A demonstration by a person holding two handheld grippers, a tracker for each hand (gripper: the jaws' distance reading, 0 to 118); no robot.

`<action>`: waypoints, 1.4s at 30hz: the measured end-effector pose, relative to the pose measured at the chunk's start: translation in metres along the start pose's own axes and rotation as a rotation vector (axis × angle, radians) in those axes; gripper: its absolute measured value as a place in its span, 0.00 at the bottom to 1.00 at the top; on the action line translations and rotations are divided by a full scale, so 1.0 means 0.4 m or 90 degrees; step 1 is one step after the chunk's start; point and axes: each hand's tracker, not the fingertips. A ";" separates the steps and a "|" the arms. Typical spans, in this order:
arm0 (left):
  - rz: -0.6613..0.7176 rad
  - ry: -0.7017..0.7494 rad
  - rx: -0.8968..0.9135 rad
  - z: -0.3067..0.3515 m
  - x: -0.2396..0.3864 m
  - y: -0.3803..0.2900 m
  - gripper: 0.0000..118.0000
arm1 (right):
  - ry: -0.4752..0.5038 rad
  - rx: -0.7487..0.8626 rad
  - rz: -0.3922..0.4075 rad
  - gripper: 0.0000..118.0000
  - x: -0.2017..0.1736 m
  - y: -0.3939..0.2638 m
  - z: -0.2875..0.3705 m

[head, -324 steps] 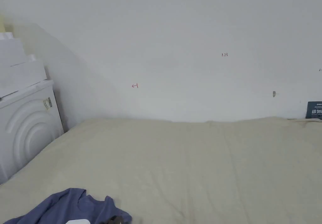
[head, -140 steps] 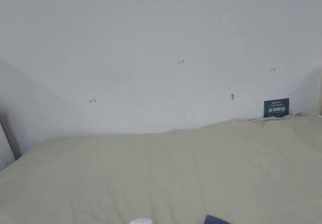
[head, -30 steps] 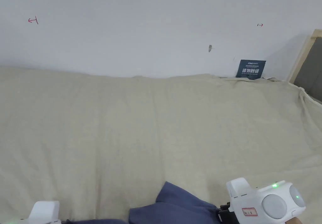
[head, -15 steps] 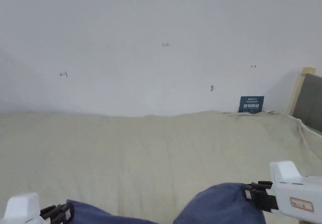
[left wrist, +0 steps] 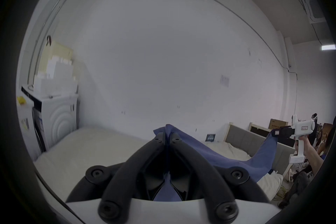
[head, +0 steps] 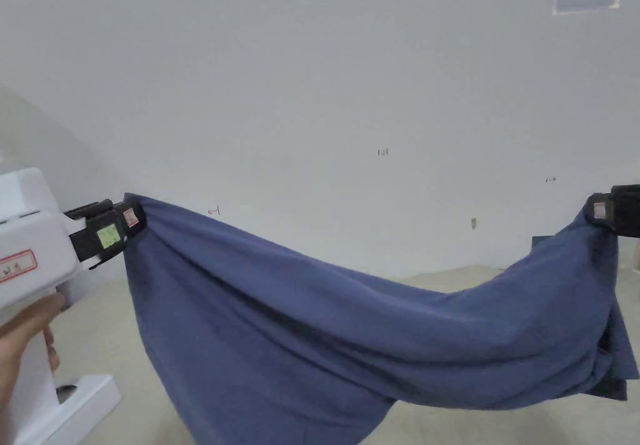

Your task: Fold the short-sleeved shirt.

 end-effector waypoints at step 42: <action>-0.014 0.087 -0.114 -0.686 -0.166 -0.049 0.01 | -0.077 -0.061 0.037 0.06 -0.036 0.109 -0.738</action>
